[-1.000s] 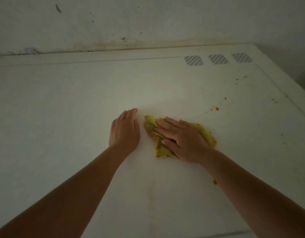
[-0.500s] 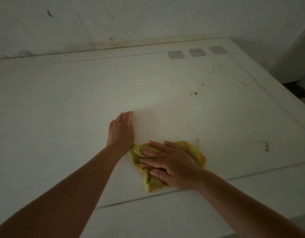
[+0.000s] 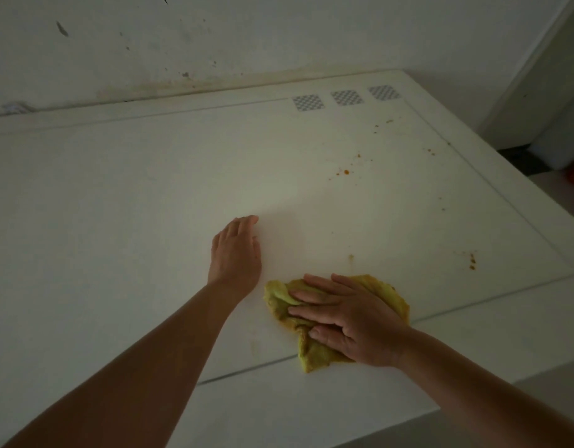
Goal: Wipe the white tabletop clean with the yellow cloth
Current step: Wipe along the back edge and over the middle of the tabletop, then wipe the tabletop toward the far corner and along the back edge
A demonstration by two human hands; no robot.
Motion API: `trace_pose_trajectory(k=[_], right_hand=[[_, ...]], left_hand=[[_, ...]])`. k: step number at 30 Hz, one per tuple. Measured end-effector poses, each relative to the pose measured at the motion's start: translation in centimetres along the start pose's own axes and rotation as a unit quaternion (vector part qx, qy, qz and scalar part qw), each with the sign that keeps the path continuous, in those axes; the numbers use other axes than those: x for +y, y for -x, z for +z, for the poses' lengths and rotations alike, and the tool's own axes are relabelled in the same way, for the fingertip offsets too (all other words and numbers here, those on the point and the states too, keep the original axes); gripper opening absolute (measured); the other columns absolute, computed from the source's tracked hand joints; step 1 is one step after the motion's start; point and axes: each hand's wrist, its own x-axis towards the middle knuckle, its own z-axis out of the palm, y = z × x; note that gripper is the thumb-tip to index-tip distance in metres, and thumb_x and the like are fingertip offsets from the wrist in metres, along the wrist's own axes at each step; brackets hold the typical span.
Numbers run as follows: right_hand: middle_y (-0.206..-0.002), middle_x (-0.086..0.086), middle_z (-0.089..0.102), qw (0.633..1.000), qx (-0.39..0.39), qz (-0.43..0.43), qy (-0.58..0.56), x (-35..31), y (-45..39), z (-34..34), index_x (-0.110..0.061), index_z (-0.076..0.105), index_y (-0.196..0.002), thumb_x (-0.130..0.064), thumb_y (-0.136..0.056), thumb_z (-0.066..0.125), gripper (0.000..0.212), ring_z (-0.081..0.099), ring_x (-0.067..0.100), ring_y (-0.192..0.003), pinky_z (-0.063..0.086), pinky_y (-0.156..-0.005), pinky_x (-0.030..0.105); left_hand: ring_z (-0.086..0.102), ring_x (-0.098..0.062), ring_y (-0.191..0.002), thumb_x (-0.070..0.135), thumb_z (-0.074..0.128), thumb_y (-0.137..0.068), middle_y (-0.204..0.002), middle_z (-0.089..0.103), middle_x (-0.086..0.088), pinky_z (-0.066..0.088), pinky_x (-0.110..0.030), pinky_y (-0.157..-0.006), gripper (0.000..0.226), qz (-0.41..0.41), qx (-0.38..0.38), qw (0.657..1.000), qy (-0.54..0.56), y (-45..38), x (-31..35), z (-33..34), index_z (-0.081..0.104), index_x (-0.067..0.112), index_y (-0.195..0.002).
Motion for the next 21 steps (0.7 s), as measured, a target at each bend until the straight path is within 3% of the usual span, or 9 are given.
trace_pose_trajectory(k=[9,21], right_hand=[[-0.145,-0.02,0.035,0.998,0.053,0.043,0.015,3.3,1.7,-1.4,-0.039,0.043,-0.133,-0.051,-0.094,0.032,0.042,0.014,0.003,-0.14,0.013,-0.111,0.033],[-0.14,-0.022,0.037,0.992,0.098,0.083,0.005,10.7,-5.7,-4.8,-0.036,0.046,-0.132,-0.051,-0.092,0.032,0.044,0.02,0.008,-0.139,0.019,-0.112,0.037]], left_hand=[[0.035,-0.028,-0.126,0.015,0.039,-0.09,-0.135,0.046,-0.01,0.024,-0.039,-0.106,0.04,-0.007,0.013,1.0,0.006,-0.9,2.0,1.5,0.042,0.014,-0.13],[0.036,-0.025,-0.127,0.012,0.039,-0.09,-0.134,0.048,-0.008,0.024,-0.037,-0.106,0.039,-0.012,0.036,0.999,0.018,-7.5,4.3,3.5,0.043,0.014,-0.128]])
